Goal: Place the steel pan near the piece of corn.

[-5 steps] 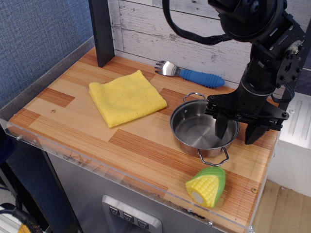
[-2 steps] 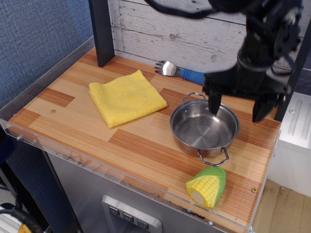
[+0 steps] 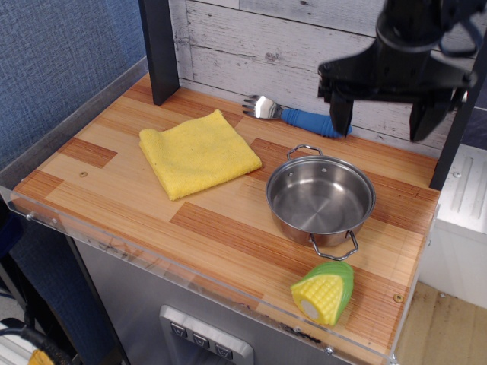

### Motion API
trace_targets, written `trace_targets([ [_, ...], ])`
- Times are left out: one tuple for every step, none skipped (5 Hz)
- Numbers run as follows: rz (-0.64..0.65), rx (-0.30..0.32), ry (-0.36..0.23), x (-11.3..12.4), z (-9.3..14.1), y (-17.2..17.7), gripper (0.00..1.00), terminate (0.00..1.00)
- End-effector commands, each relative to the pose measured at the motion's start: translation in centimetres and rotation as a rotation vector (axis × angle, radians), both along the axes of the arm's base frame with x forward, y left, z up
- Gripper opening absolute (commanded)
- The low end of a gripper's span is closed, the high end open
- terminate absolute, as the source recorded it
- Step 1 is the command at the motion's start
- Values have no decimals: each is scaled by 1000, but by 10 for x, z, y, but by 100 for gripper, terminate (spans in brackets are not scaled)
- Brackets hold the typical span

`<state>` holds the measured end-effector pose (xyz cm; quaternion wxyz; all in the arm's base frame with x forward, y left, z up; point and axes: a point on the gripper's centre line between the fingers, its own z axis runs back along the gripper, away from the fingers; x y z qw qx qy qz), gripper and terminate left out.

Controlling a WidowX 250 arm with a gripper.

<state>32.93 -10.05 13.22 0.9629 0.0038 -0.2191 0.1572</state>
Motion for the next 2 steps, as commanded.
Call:
trace_targets([
  [-28, -21, -102, -24, 29, 1, 100, 0],
  [-28, -21, -102, -24, 29, 1, 100, 100],
])
